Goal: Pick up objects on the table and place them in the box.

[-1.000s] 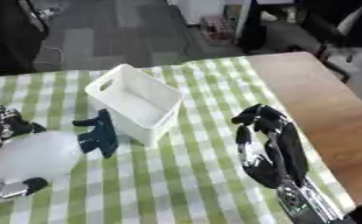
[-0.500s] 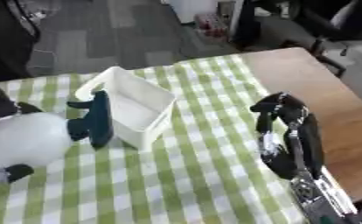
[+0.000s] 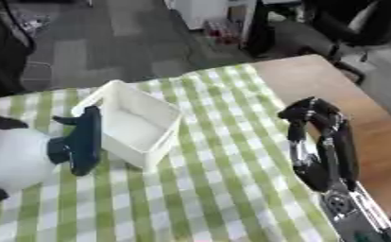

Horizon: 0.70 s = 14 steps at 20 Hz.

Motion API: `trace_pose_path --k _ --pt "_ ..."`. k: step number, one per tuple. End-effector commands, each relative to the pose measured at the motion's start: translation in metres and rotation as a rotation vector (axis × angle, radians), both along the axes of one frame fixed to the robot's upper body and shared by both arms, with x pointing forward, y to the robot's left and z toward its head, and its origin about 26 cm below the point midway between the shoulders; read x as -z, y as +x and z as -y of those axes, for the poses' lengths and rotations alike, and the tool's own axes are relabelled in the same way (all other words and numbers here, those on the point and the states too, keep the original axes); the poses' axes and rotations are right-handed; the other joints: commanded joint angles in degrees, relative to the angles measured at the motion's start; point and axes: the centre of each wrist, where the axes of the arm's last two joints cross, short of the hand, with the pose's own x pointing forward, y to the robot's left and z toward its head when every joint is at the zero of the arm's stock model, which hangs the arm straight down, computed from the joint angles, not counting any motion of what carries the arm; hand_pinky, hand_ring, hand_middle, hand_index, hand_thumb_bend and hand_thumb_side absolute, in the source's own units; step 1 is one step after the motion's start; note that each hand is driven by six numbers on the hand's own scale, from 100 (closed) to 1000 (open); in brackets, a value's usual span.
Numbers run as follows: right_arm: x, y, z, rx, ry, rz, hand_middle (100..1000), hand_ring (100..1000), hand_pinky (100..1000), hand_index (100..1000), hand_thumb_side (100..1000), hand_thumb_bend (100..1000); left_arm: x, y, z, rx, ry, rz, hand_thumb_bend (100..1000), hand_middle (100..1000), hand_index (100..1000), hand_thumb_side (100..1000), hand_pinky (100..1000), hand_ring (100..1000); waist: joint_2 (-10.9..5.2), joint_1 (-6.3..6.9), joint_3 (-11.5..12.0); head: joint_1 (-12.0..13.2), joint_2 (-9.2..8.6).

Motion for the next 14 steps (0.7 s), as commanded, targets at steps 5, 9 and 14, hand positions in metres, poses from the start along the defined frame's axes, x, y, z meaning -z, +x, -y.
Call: trace_pose_path --k 5,9,14 --pt "-0.012 0.004 0.003 -0.028 -0.012 0.027 527 452 318 601 1000 100 -0.029 0.002 -0.016 -0.010 -0.008 0.113 189 100 335 951 100 100 0.09 0.20 -0.6 1.1 -2.79" --pt "-0.014 0.006 0.000 -0.053 -0.027 0.013 527 452 316 601 1000 100 -0.034 0.004 -0.019 -0.003 -0.015 0.146 189 100 335 951 100 100 0.42 0.20 -1.0 -1.4 -4.09" --pt "-0.018 0.009 -0.001 -0.074 -0.033 0.015 527 452 316 601 1000 100 -0.032 0.007 -0.022 0.011 -0.025 0.167 190 100 334 951 100 100 0.76 0.39 -1.7 0.3 -5.42"
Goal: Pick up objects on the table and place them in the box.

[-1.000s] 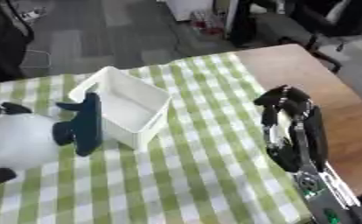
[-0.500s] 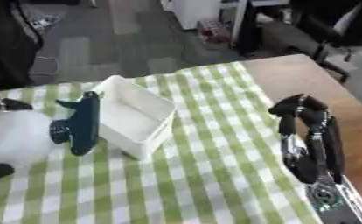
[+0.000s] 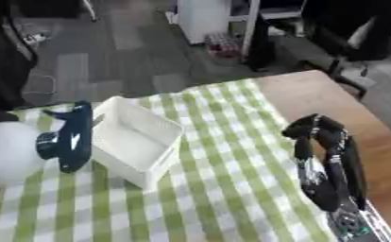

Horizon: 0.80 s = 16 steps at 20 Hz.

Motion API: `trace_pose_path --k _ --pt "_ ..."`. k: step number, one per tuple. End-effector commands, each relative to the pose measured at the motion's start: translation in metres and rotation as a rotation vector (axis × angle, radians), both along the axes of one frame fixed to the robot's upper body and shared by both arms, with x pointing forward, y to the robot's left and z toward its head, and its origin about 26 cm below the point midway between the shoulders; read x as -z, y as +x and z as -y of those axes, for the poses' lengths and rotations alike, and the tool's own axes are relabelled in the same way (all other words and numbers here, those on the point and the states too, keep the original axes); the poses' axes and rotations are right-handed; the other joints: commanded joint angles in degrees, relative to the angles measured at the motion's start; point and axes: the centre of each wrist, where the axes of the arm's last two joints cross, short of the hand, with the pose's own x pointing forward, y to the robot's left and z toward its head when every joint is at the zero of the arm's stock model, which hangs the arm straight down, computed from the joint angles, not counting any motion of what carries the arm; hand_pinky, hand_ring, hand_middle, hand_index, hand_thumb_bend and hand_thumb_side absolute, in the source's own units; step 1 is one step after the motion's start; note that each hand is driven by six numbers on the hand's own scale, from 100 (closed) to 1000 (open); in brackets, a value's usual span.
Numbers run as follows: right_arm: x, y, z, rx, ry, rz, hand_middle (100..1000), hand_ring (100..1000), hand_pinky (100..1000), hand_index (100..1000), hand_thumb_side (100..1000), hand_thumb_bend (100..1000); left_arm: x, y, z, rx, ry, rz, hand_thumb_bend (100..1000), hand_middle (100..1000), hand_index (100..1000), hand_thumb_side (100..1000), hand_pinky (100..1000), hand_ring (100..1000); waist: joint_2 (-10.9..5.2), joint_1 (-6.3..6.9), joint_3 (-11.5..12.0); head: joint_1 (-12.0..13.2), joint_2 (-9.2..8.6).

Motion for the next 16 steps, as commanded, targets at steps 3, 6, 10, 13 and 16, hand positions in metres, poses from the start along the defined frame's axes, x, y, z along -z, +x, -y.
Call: trace_pose_path --k 3,6,10,13,16 --pt "-0.012 0.003 0.004 -0.025 -0.022 0.026 527 451 317 600 1000 100 -0.017 0.000 -0.011 0.010 -0.002 0.069 191 100 334 951 100 100 -0.11 0.49 -0.8 1.7 -2.03" --pt "-0.016 0.006 0.003 -0.045 -0.022 0.033 527 451 316 600 1000 100 -0.017 0.001 -0.013 0.029 -0.017 0.091 191 100 334 951 100 100 0.30 0.69 -1.5 1.3 -2.81" --pt "-0.023 0.010 0.002 -0.078 -0.028 0.041 527 450 315 599 1000 100 -0.015 0.003 -0.019 0.034 -0.028 0.115 192 100 334 952 100 100 0.93 1.06 -2.3 2.0 -3.63" --pt "-0.027 0.013 0.001 -0.095 -0.030 0.045 526 448 313 597 1000 100 -0.014 0.004 -0.022 0.042 -0.031 0.131 191 100 335 953 100 100 1.52 1.42 -2.7 4.3 -4.17" --pt "-0.031 0.016 0.000 -0.109 -0.030 0.053 525 447 312 595 1000 100 -0.013 0.005 -0.023 0.053 -0.030 0.150 191 100 335 952 100 100 2.13 1.82 -3.1 4.9 -4.56"
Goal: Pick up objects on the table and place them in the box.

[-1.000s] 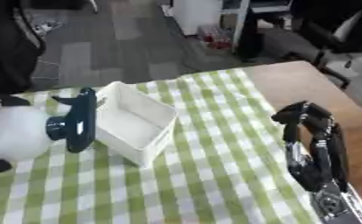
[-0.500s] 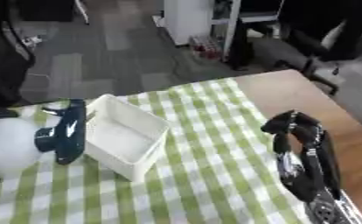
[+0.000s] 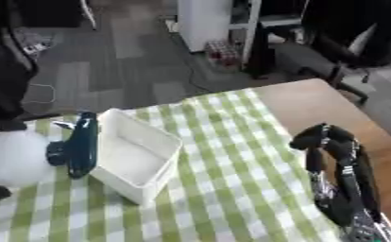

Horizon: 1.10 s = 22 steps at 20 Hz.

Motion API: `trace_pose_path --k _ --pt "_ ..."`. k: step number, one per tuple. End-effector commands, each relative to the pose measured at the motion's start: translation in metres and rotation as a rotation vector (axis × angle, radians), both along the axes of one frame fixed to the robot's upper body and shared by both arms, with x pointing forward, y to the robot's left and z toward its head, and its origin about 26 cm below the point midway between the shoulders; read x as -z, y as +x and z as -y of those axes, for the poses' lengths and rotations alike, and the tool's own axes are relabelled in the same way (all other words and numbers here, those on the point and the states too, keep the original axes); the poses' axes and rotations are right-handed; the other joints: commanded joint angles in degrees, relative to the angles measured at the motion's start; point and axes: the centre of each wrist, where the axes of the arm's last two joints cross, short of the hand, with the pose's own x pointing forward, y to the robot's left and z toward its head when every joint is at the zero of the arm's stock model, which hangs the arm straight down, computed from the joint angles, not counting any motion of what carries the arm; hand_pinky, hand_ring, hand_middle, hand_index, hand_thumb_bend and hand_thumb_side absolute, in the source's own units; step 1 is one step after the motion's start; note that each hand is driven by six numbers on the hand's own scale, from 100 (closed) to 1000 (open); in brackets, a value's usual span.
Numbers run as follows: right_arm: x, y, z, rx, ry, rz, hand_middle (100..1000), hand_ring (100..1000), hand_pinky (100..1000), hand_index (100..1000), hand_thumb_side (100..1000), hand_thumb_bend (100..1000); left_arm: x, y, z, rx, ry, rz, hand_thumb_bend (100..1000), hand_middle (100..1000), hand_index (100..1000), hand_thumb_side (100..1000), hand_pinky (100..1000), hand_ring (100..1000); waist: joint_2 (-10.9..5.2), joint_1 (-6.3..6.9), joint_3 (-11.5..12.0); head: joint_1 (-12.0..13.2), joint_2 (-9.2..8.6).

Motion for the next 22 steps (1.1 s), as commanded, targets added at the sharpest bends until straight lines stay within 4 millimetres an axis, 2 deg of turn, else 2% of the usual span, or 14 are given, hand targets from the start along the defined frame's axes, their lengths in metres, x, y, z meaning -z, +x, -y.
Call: trace_pose_path --k 1,5,10,15,17,22 --pt "-0.011 0.002 0.001 -0.019 -0.017 0.026 525 446 312 595 1000 100 -0.018 -0.001 -0.007 0.096 -0.011 0.057 191 100 335 952 100 100 -0.24 0.40 -0.3 1.3 -1.20" --pt "-0.016 0.005 0.000 -0.035 -0.017 0.035 524 445 311 594 1000 100 -0.018 -0.001 -0.009 0.105 -0.014 0.083 192 100 335 952 100 100 0.42 0.79 -0.7 1.6 -1.94" --pt "-0.024 0.010 -0.005 -0.066 -0.017 0.053 523 442 308 592 1000 100 -0.022 0.000 -0.013 0.115 -0.016 0.123 193 100 335 955 100 100 2.02 1.20 -1.3 -1.4 -2.72" --pt "-0.033 0.015 -0.010 -0.092 -0.009 0.079 522 440 306 589 1000 100 -0.025 -0.002 -0.011 0.146 -0.015 0.172 193 100 334 955 100 100 4.12 1.46 -2.0 -1.5 -3.99" --pt "-0.038 0.018 -0.013 -0.103 -0.009 0.095 522 439 305 589 1000 100 -0.027 -0.003 -0.013 0.150 -0.006 0.201 192 100 333 954 100 100 5.16 1.76 -2.2 -1.3 -4.98" --pt "-0.054 0.024 -0.017 -0.133 -0.013 0.145 521 436 305 587 1000 100 -0.044 -0.008 -0.010 0.175 0.023 0.333 191 100 331 952 100 100 7.64 3.61 -3.3 -1.1 -8.79"
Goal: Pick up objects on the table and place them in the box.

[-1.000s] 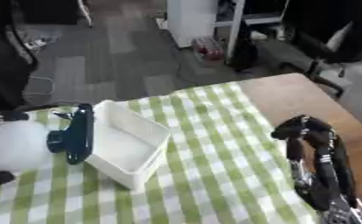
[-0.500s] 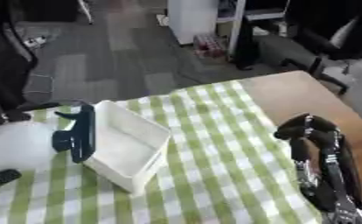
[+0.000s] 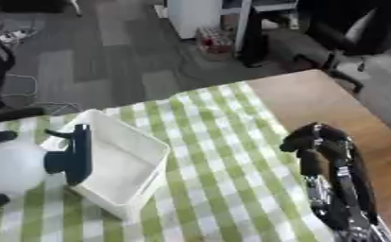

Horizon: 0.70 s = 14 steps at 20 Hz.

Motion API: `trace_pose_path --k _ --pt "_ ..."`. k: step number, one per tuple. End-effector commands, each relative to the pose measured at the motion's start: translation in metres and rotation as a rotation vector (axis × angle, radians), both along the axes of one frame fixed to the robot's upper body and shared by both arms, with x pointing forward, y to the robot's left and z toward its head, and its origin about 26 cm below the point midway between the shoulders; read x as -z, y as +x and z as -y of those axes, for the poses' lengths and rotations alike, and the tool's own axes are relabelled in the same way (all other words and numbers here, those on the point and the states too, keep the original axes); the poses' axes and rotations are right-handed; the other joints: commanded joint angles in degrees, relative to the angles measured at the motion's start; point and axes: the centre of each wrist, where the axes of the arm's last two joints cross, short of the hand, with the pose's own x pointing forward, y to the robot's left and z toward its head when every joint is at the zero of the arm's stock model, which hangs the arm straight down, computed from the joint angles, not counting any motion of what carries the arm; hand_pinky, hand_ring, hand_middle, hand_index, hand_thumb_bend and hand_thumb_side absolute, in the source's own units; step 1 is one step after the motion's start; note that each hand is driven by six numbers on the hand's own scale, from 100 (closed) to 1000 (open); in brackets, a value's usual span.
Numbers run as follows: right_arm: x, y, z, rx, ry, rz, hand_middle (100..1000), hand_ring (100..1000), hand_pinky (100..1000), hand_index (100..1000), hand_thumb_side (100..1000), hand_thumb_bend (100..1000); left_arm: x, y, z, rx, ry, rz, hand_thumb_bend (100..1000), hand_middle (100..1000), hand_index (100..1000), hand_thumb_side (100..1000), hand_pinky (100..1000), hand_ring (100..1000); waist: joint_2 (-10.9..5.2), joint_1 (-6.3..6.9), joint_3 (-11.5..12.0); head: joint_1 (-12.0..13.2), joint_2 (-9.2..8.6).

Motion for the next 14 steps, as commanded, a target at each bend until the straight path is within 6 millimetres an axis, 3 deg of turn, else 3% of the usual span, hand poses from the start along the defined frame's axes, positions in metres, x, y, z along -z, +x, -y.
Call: trace_pose_path --k 1,6,14 --pt "-0.014 0.002 0.001 -0.020 -0.020 0.039 521 436 305 587 1000 100 -0.034 -0.009 -0.002 0.267 0.028 0.063 191 100 331 952 100 100 -0.24 0.46 -0.4 -0.3 -2.90" --pt "-0.029 0.007 -0.001 -0.063 -0.024 0.079 520 435 306 585 1000 100 -0.049 -0.020 0.013 0.289 0.093 0.163 194 100 331 956 100 100 1.23 1.87 -2.2 0.7 -5.70" --pt "-0.048 0.012 -0.008 -0.128 -0.023 0.100 517 432 304 583 1000 100 -0.058 -0.035 0.038 0.322 0.221 0.268 214 100 339 993 100 100 2.76 3.53 -4.4 1.2 -8.24"
